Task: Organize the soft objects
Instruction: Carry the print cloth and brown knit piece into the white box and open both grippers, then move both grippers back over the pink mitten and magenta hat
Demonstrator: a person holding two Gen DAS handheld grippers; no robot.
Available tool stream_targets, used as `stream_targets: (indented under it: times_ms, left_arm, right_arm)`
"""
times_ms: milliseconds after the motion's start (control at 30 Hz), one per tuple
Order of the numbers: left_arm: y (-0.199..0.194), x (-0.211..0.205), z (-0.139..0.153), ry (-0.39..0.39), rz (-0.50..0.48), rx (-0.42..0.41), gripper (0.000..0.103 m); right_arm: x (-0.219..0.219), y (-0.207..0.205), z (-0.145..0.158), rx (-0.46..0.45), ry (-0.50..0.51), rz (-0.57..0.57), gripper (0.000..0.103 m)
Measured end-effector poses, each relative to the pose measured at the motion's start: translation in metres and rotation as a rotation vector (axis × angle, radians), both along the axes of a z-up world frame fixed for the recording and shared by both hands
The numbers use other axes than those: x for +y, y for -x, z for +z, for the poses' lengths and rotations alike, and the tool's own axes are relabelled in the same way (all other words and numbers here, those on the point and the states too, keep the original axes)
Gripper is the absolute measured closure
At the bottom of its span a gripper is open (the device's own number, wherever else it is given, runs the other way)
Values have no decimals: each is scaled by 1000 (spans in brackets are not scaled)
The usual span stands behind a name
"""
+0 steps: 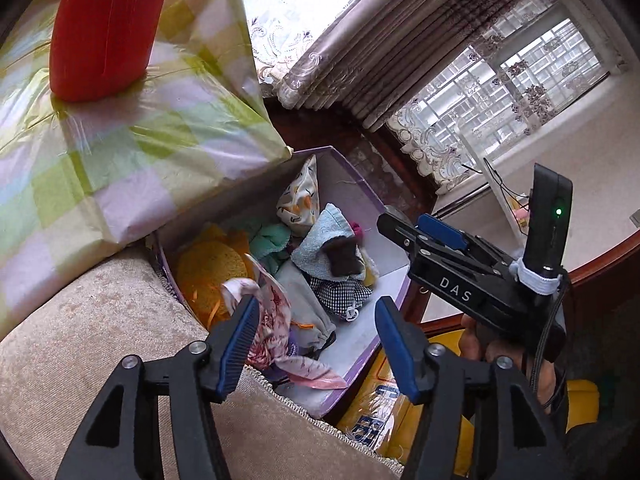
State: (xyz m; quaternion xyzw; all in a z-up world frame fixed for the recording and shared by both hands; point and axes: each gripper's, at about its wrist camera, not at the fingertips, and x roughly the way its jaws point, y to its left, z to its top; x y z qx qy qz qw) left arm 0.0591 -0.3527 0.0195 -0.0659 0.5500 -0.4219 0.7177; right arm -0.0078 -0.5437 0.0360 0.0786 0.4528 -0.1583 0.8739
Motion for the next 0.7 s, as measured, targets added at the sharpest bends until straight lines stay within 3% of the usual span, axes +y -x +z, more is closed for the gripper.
stream_targets:
  times_ms: [333,700]
  left_arm:
    - [-14,21,5,4,103,-26,39]
    - [-42,88,12,-19,335,-87,39]
  right_arm:
    - [18,-10,-8,28,-28,62,35]
    - [79,-37,-7,25,-59,210,34]
